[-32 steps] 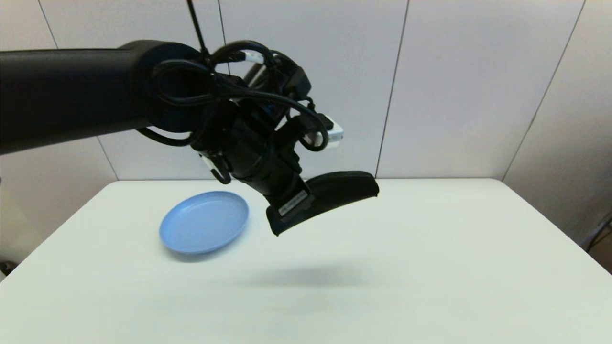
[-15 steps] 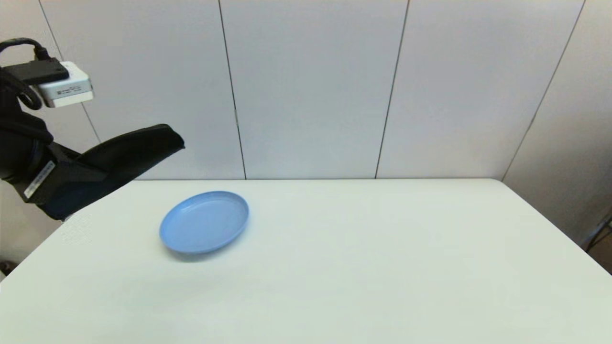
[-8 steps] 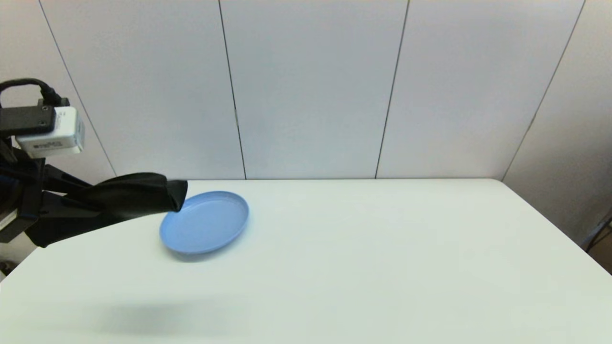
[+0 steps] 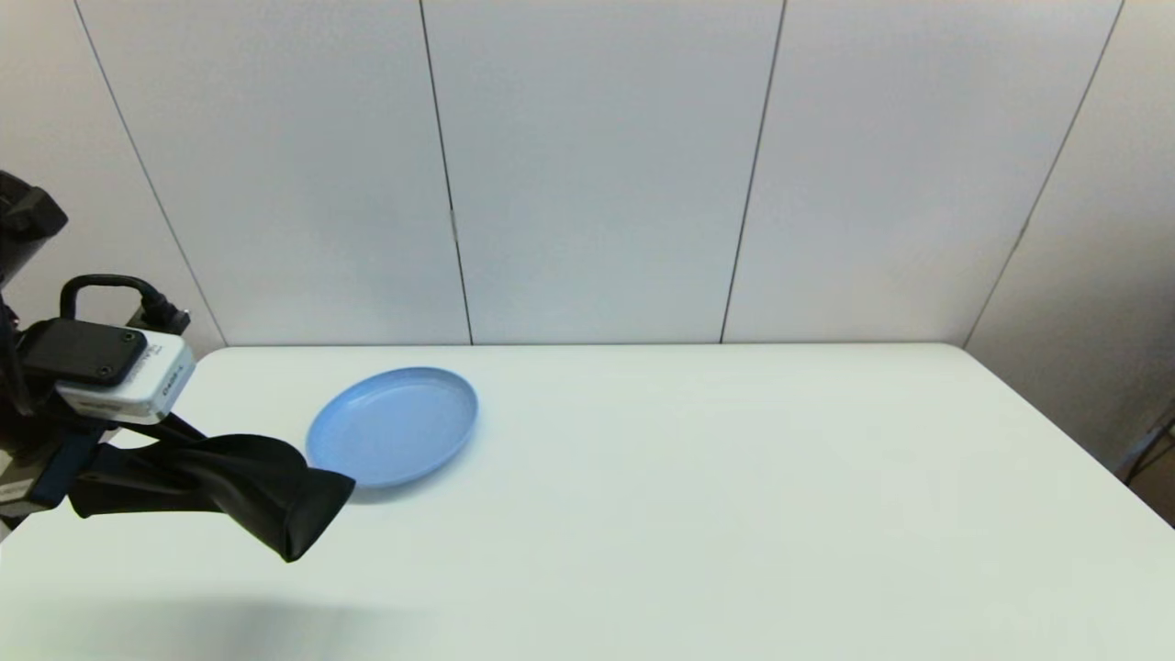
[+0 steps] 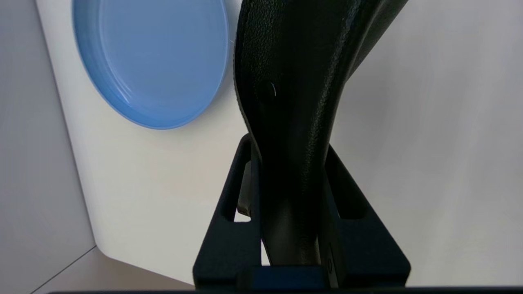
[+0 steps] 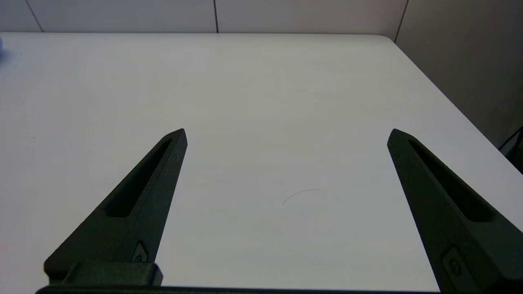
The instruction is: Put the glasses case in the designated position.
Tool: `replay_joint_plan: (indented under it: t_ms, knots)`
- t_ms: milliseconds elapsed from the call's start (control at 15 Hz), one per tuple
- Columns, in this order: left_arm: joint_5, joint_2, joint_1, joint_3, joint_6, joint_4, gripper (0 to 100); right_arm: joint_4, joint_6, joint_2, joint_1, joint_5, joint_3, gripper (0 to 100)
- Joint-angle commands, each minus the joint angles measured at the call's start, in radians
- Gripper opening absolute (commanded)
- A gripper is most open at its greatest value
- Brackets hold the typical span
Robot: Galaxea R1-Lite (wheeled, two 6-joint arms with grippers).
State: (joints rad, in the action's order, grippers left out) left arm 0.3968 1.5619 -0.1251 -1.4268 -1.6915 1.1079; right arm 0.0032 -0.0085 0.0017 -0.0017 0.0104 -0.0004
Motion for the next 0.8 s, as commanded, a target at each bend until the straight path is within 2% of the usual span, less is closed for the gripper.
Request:
replay_joint_plan:
  t_ms: [67,267,800]
  knots:
    - [-0.012,0.079,0.033,0.008,-0.011,-0.016,0,0.000,-0.001,0.000,0.000,0.000,0.000,100]
    - [-0.038,0.124,0.055,0.016,0.004,-0.025,0,0.000,-0.001,0.000,0.000,0.000,0.000,100]
    - [-0.044,0.173,0.113,0.108,0.159,-0.164,0,0.000,-0.001,0.000,0.000,0.000,-0.001,100]
